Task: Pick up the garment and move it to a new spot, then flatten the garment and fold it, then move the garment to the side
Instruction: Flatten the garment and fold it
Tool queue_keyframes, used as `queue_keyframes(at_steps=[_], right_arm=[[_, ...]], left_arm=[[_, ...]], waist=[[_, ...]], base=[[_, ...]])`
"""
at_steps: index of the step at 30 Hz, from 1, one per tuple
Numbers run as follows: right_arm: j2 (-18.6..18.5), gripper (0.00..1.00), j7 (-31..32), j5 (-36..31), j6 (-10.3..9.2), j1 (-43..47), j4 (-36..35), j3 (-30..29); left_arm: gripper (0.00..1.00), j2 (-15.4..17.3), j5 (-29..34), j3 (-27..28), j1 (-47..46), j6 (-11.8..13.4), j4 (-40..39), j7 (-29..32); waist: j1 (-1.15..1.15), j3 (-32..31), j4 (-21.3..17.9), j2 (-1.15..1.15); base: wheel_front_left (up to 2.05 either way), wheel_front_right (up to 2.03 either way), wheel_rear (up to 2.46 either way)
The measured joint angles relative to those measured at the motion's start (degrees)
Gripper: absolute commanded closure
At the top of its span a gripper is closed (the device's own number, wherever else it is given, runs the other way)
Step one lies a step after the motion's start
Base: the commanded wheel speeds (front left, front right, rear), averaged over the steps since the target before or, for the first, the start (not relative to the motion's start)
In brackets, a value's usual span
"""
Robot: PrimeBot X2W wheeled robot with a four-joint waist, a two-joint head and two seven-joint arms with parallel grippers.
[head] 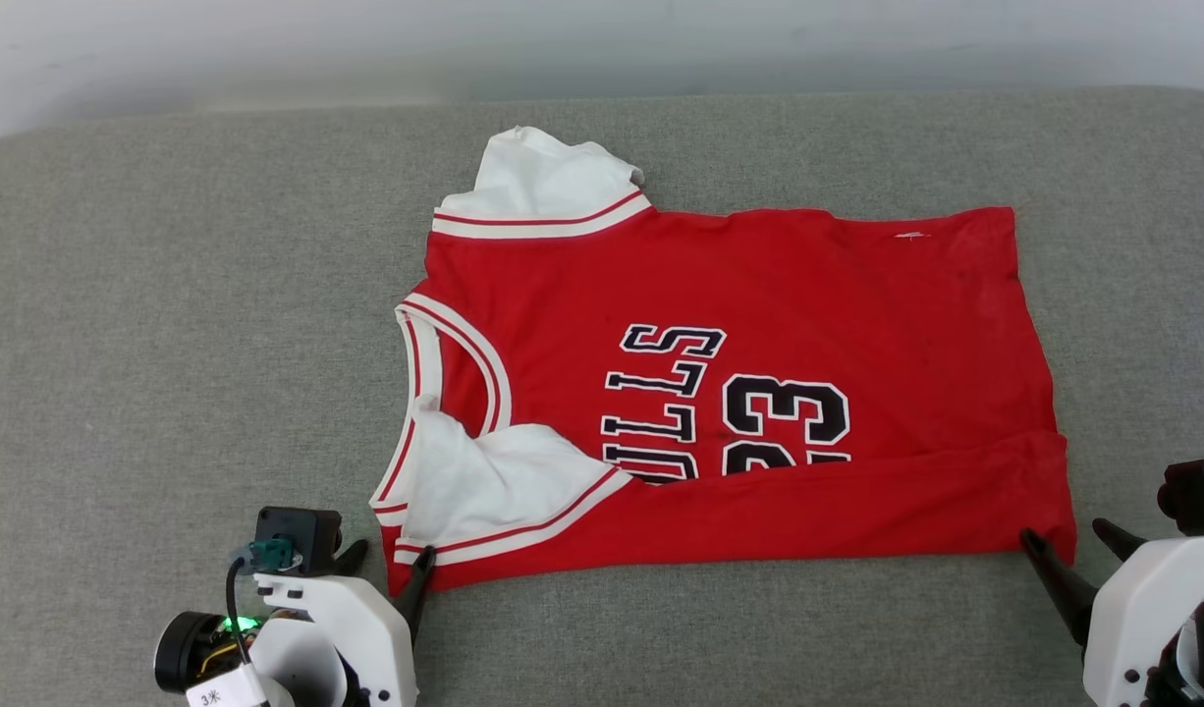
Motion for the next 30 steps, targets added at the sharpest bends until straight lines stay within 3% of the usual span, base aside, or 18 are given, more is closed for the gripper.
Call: queue_keyframes(at_steps=[3, 5, 6, 10, 15, 30], right_arm=[[0.2, 0.00, 0.3, -0.4, 0.00, 0.0, -0.3, 0.1], [0.2, 0.00, 0.3, -0.4, 0.00, 0.0, -0.3, 0.1], [0.2, 0.00, 0.5, -0.6, 0.00, 0.0, -0.3, 0.2], [0.2, 0.00, 1.0, -1.5, 0.01, -0.2, -0.1, -0.1], [-0.2, 0.00, 3.1, -5.1, 0.01, 0.0, 0.5, -2.1], [1.0, 0.00, 5.3, -8.9, 0.01, -4.3, 10.0, -4.2]], left_arm=[[0.00, -0.1, -0.1, -0.6, -1.0, -0.9, 1.3, 0.9], [0.86, -0.2, -0.8, -0.9, -1.6, -1.8, 1.9, 2.2], [1.00, -0.3, -1.2, -1.1, -2.0, -2.3, 2.1, 3.0], [1.00, -0.8, -1.5, -1.3, -2.3, -4.1, 2.7, 1.2], [1.00, -1.2, -1.5, -1.0, -1.5, -4.3, 2.2, -1.4], [1.00, 0.8, -0.1, -0.5, -1.1, -1.8, -9.6, -1.1]], waist=[[0.00, 0.8, -0.1, 0.00], [0.00, 1.1, -0.1, 0.00], [0.00, 1.2, -0.1, 0.00], [0.01, 1.2, 0.1, 0.00], [0.01, 0.5, 0.8, 0.00], [0.01, 1.4, 3.6, 0.00]], base=[[0.00, 0.00, 0.00], [0.00, 0.00, 0.00], [0.00, 0.00, 0.00], [0.00, 0.00, 0.00], [0.00, 0.00, 0.00], [0.00, 0.00, 0.00]])
